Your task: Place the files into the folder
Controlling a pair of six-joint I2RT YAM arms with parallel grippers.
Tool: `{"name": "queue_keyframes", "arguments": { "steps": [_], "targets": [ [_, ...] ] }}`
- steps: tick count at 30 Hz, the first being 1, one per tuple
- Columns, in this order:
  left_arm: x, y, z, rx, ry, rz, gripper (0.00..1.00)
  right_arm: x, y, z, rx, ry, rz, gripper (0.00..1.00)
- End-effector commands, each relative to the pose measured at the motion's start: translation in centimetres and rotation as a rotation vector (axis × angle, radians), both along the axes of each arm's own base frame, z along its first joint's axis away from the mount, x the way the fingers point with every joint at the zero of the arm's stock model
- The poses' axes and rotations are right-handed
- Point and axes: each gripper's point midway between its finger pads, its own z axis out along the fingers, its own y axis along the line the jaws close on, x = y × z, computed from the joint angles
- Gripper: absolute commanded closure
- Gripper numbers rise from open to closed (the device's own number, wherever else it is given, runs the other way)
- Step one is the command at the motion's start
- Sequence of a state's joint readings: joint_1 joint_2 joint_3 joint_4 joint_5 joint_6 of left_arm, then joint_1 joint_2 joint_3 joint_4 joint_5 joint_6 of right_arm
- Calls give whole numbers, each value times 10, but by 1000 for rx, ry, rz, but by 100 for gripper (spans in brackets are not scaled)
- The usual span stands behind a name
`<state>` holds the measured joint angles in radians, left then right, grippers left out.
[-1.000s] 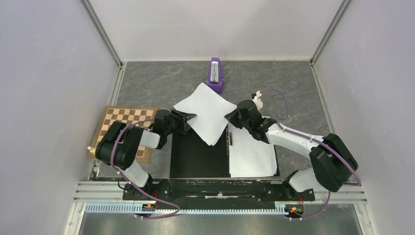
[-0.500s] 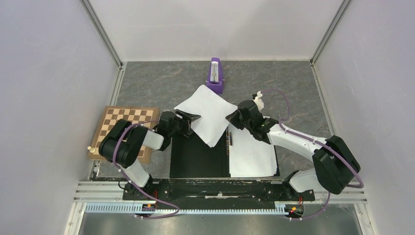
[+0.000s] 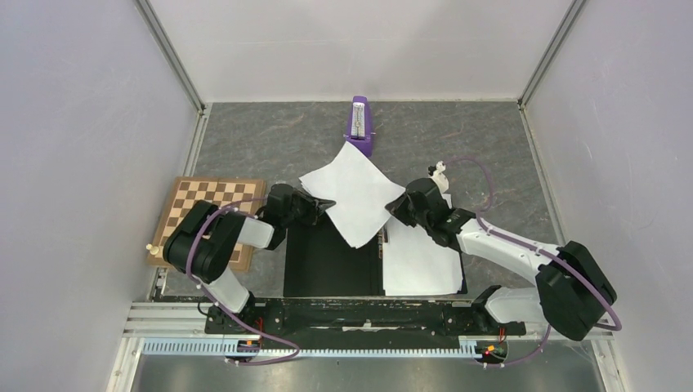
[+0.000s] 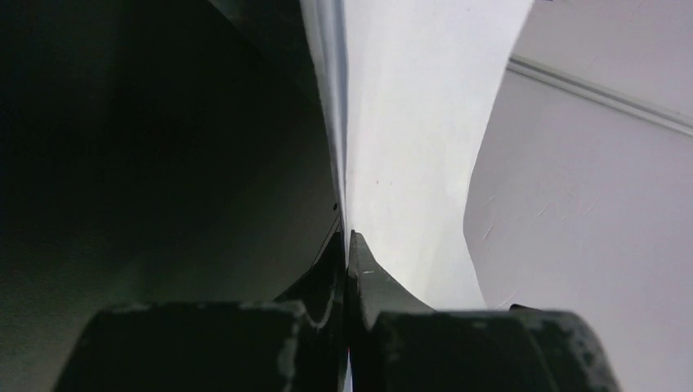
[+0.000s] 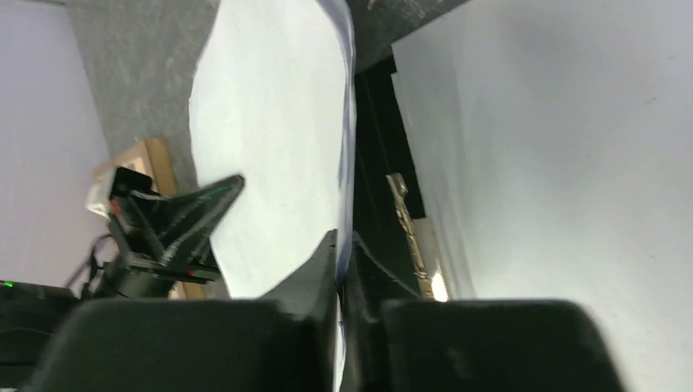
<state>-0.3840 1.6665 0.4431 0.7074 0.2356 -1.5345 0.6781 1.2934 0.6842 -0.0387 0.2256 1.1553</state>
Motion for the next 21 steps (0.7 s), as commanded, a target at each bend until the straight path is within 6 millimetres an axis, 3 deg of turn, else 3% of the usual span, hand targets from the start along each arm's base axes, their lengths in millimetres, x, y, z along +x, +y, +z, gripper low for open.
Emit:
{"name": "queue_keyframes", "arguments": {
  "steps": [1,5,8,13,16,21],
  "targets": [
    [-6,-5,14,106,-53,-128,98,-11,-7,0,-76,-58,93,85],
    [-21,-2,27,284,-91,-304,98,-20,-18,1,-167,-136,180,37],
    [-27,-8,51,366,-183,-483,98,-18,-14,22,-180,-246,249,17],
    [-29,-16,108,483,-371,-748,98,-7,-2,68,-225,-416,382,2],
    [-34,-17,147,523,-506,-823,98,5,-7,91,-232,-488,410,2],
    [-63,-32,217,494,-770,-937,98,9,-14,122,-94,-649,499,2]
  ]
}}
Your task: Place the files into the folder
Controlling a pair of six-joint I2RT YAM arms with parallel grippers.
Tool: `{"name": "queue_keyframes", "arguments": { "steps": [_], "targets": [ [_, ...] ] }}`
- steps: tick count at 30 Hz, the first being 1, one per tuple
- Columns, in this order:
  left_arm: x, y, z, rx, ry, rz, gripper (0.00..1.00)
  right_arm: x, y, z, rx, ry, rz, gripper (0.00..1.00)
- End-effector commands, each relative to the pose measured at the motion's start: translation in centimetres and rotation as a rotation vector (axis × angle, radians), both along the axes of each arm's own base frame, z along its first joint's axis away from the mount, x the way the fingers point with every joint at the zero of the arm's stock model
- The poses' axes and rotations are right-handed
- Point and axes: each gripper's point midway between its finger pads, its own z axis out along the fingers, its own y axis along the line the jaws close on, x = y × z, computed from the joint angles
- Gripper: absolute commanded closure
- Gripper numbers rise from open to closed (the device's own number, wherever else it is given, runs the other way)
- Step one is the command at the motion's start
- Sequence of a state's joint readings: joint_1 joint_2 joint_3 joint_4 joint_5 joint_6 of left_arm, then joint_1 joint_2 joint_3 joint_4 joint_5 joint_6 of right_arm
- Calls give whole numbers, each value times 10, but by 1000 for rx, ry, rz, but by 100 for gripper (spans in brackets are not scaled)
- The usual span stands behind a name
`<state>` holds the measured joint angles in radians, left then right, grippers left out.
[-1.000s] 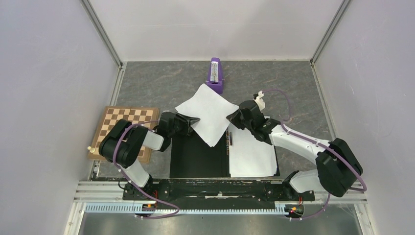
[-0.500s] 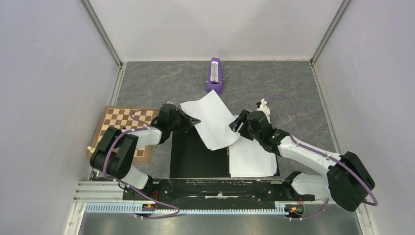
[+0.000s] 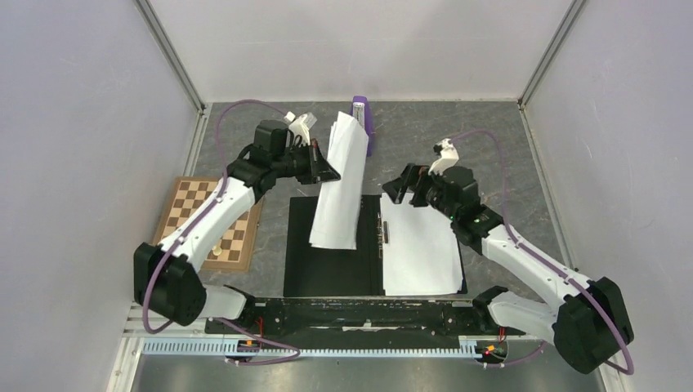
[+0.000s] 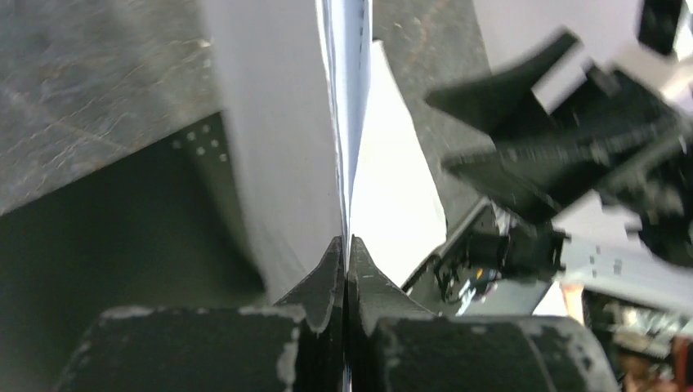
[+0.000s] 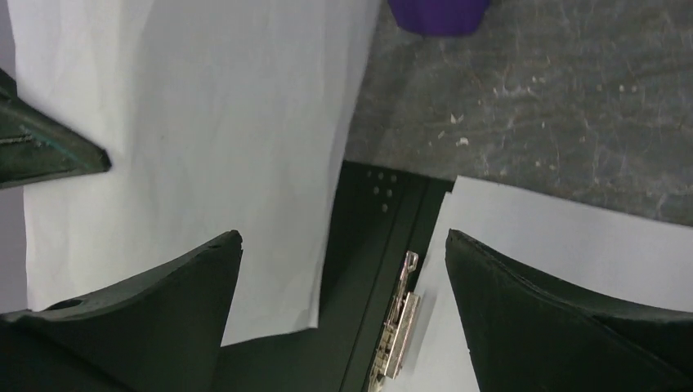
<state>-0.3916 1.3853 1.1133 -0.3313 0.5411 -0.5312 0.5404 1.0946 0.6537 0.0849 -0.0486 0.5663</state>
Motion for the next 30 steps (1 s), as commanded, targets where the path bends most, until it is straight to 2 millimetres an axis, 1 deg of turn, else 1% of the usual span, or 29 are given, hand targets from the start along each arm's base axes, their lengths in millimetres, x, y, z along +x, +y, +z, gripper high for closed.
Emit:
{"name": "queue_keyframes", "arguments": {
  "steps": [1,2,4,7,10,13,15,17,19,23,25,27,30],
  "targets": [
    [-47,-11,64,-8,-228,-275,98,2,6,62,141,-243,196,2],
    [-53,-13,75,-25,-258,-295,98,0,4,71,173,-282,218,2],
    [-65,-19,98,-76,-306,-335,98,-11,8,87,249,-349,305,2],
    [-85,-28,133,-144,-380,-398,98,-24,11,114,323,-459,389,2],
    [-110,-33,171,-207,-463,-465,98,-34,9,137,367,-554,421,2],
    [-133,-33,208,-270,-554,-509,98,-42,4,156,411,-615,431,2],
    [-143,-30,229,-305,-611,-523,98,-51,1,167,444,-651,447,2],
    [-151,-27,244,-334,-651,-525,98,-63,0,180,485,-695,477,2],
    [-155,-25,254,-356,-681,-530,98,-81,-2,196,546,-757,521,2],
    [-161,-27,265,-401,-703,-556,98,-117,-5,225,689,-828,658,2],
    [-162,-28,268,-418,-708,-569,98,-128,-6,234,738,-848,717,2],
    [-164,-30,274,-440,-716,-586,98,-128,-4,238,757,-846,739,2],
    [-168,-29,280,-456,-730,-600,98,-119,0,237,736,-834,725,2]
  ]
}}
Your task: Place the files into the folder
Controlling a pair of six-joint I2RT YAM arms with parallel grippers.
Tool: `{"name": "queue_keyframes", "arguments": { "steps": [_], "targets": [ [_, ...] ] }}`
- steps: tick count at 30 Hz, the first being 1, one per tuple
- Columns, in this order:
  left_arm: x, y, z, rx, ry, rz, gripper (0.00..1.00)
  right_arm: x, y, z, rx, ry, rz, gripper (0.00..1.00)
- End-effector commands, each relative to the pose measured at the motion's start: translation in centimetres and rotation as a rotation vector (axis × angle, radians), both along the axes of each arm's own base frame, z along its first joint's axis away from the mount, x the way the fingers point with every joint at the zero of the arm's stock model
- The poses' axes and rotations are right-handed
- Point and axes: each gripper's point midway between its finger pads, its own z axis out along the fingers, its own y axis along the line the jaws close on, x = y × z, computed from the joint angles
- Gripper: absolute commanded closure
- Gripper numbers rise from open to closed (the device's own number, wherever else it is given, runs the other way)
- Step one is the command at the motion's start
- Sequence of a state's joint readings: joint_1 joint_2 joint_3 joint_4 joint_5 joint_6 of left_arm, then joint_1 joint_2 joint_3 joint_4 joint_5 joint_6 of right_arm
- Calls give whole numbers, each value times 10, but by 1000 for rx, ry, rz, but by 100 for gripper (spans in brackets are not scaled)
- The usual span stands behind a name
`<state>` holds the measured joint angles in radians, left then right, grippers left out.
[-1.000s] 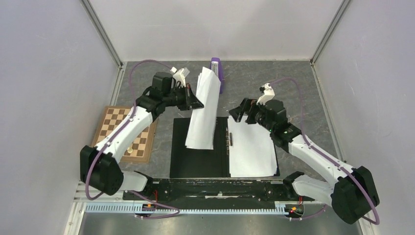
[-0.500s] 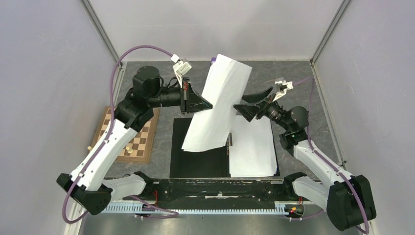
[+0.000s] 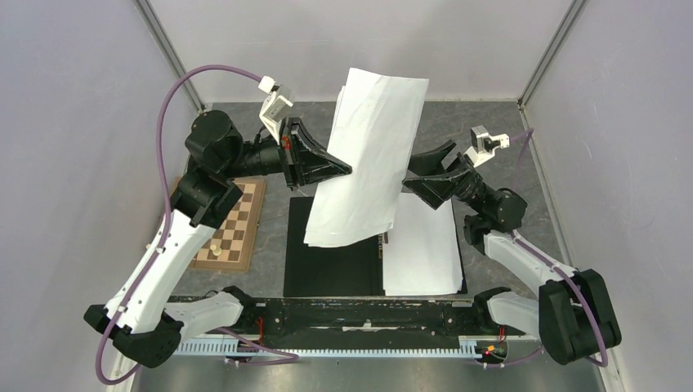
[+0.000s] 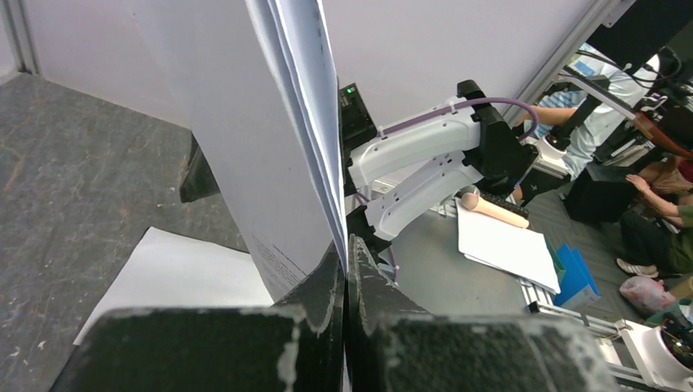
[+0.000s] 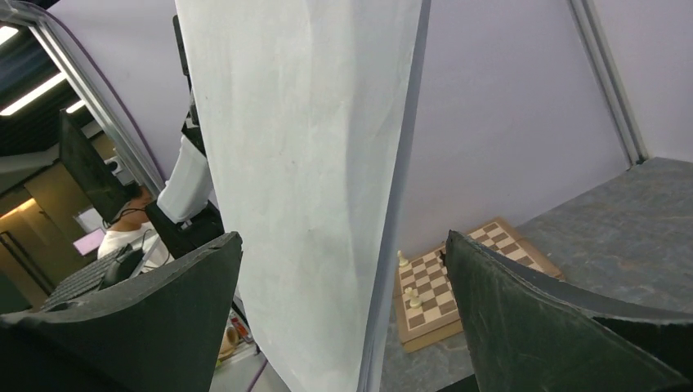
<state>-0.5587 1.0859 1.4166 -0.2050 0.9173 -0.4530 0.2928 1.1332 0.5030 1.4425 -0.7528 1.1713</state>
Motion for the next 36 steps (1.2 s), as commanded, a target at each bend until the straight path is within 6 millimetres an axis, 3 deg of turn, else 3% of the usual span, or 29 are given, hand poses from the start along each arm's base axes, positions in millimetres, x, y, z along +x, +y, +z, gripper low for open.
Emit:
{"name": "queue_keyframes", "arguments": {
  "steps": [1,10,14,19,24,30,33,36],
  "targets": [
    [-17,2,29,-66,-53,-67,98,-37,-5,42,68,-247,56,2],
    [-12,-2,15,-54,-31,-73,98,-41,10,59,58,-288,109,2],
    [-24,2,33,-89,-70,-102,98,-21,16,46,3,-242,56,2],
    [-25,4,27,-61,-59,-100,98,-10,19,43,-2,-219,42,2],
    [-13,1,15,-34,-52,-51,98,-30,27,54,33,-253,134,2],
    [10,-6,3,-11,-36,11,98,-55,28,53,31,-256,183,16],
    [16,-4,-1,1,-47,54,98,-57,25,48,10,-237,159,26],
    [27,1,-8,37,-53,135,98,-57,23,45,-14,-218,119,29]
  ]
}}
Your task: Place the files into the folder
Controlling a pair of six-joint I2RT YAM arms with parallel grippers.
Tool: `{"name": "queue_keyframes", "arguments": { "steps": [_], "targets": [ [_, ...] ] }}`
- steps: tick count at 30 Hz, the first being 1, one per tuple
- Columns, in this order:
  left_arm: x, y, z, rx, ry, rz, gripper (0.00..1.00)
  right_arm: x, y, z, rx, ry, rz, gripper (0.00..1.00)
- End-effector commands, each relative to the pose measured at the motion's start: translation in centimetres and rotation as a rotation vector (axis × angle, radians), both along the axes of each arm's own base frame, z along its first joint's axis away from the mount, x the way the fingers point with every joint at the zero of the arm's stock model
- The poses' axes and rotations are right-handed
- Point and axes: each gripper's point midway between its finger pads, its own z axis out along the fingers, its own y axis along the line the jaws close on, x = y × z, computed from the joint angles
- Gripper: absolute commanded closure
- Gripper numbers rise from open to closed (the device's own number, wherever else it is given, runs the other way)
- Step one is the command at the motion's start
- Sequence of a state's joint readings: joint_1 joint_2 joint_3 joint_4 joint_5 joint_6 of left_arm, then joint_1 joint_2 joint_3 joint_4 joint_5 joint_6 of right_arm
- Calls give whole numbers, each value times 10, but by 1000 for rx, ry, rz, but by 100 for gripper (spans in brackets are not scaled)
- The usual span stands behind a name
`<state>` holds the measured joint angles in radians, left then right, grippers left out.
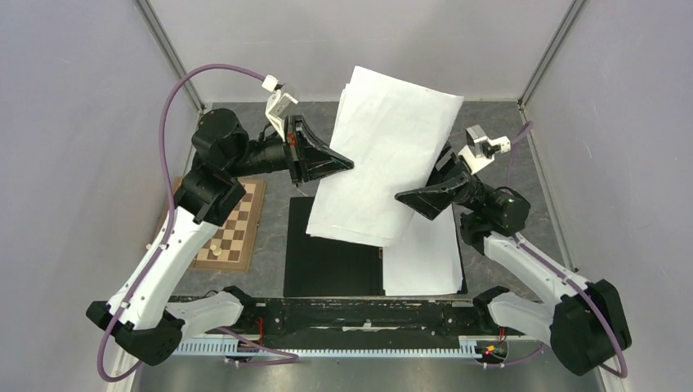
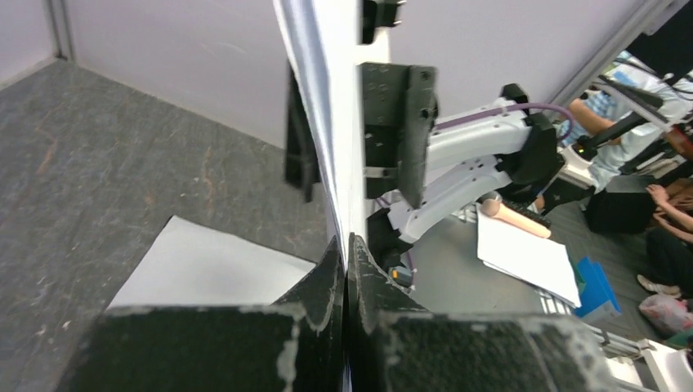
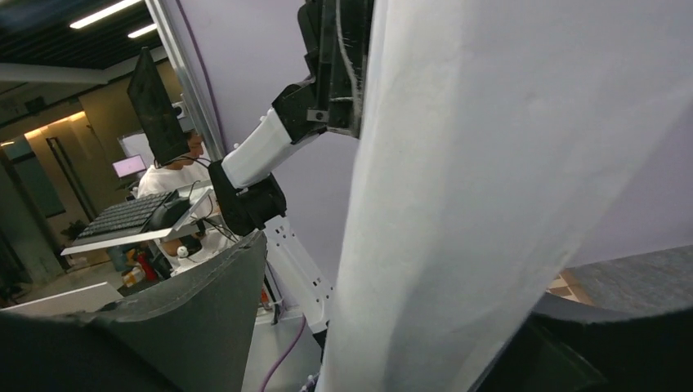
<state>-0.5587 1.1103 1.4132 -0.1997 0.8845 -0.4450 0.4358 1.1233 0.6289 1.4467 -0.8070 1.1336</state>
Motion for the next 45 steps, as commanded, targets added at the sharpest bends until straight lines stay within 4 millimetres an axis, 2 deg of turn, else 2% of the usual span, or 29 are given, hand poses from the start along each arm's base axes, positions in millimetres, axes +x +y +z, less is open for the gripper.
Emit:
{"name": "queue_keyframes", "arguments": {
  "steps": [1,4,7,11,13,18,23,30,34,38,41,45],
  "targets": [
    [19,7,-6,43,-57,131,98,-7,-6,1,-25,-24,-61,31],
    [33,8,-19,67,-28,203,98,2,-7,0,-49,13,-118,41],
    [44,6,-31,67,10,242,98,19,-3,-10,-115,84,-175,54],
    [50,1,-41,14,19,263,98,42,-2,-36,-221,170,-267,68],
    [54,-2,-53,7,18,281,98,56,-4,-49,-277,201,-338,77],
    [68,-15,-92,-5,12,359,97,89,-22,-85,-432,212,-566,89],
    [82,-41,-133,32,-34,415,93,110,-40,-115,-511,162,-734,100],
    [133,-60,-173,-9,-161,580,92,144,-60,-155,-567,117,-924,100],
    [161,-75,-192,-44,-242,635,91,160,-71,-165,-583,102,-1025,98],
    [178,-89,-210,-36,-324,672,92,169,-83,-171,-573,100,-1109,95],
    [192,-90,-220,-3,-368,722,91,171,-81,-176,-563,105,-1107,88],
    [198,-92,-228,38,-414,728,90,175,-79,-186,-577,128,-1099,85]
  ]
}}
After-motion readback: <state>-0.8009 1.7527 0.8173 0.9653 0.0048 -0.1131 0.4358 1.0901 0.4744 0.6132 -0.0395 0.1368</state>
